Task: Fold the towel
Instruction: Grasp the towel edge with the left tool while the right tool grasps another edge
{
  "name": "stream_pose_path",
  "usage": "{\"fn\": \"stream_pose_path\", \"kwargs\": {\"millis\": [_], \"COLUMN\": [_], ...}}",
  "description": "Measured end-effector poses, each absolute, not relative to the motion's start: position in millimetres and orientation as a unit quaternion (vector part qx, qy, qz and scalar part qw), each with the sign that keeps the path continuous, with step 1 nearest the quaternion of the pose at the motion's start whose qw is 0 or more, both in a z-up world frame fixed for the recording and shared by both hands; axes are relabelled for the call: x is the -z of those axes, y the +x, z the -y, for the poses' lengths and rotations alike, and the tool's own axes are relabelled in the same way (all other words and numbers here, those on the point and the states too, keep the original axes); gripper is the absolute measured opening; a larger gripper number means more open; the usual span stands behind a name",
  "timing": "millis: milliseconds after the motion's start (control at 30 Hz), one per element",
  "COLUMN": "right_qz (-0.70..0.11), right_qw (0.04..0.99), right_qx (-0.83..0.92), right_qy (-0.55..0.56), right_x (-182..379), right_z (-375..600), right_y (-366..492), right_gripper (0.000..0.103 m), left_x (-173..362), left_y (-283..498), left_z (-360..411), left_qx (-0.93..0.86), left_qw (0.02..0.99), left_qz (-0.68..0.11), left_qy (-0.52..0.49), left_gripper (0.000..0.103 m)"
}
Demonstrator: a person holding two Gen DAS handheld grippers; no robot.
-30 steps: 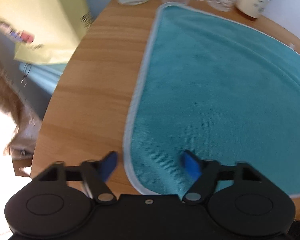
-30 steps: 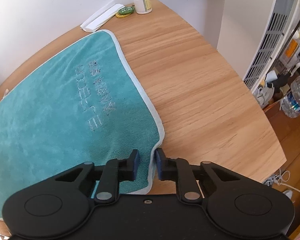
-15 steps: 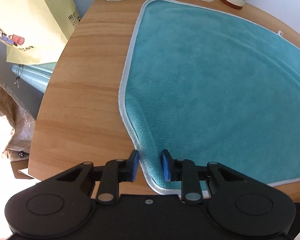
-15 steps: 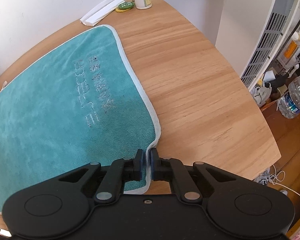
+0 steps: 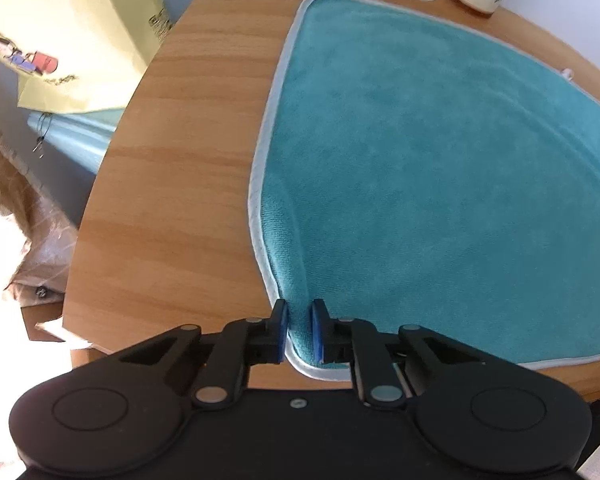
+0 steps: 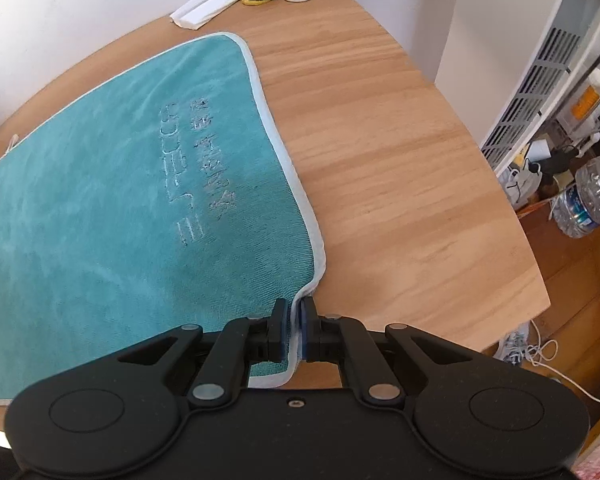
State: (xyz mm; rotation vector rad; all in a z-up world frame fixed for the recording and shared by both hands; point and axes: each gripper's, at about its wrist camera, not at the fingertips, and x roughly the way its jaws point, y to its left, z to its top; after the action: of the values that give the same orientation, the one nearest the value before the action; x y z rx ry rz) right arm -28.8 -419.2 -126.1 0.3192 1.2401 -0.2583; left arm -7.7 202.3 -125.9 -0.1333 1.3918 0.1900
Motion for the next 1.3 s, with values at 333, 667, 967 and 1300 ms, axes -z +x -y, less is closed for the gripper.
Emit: {"fn": "stream_pose_path", "kwargs": {"millis": [333, 667, 967, 1300], "right_qz": [-0.571, -0.572, -0.582, -0.561], "right_qw": [0.795, 0.791, 0.782, 0.793], "right_qx": [0.126, 0.114, 0.115, 0.111], "right_qy": [0.164, 0.183, 0.194, 0.211], "right_x": [114.1, 111.1, 109.3, 90.6], "right_z": [423.5, 423.6, 418.5, 439.5], "right_y": [-29.4, -28.8, -34.2, -1.4], "right_gripper": [0.005, 0.005, 0.005, 0.005], "left_x": [124.0, 109.9, 105.9, 89.5], "left_y": [-1.3, -4.2, -16.6, 13.6], "left_z": [-206.3, -206.1, -206.0, -216.6], "left_qx": [-0.079, -0.069, -0.076, -0.087], "left_qw": [0.76, 0.772, 0.768, 0.786], "left_qz": [-0.641, -0.626, -0.628, -0.604], "left_qy": [-0.071, -0.082, -0.104, -0.102], "left_gripper": [0.007, 0.006, 0.006, 0.006]}}
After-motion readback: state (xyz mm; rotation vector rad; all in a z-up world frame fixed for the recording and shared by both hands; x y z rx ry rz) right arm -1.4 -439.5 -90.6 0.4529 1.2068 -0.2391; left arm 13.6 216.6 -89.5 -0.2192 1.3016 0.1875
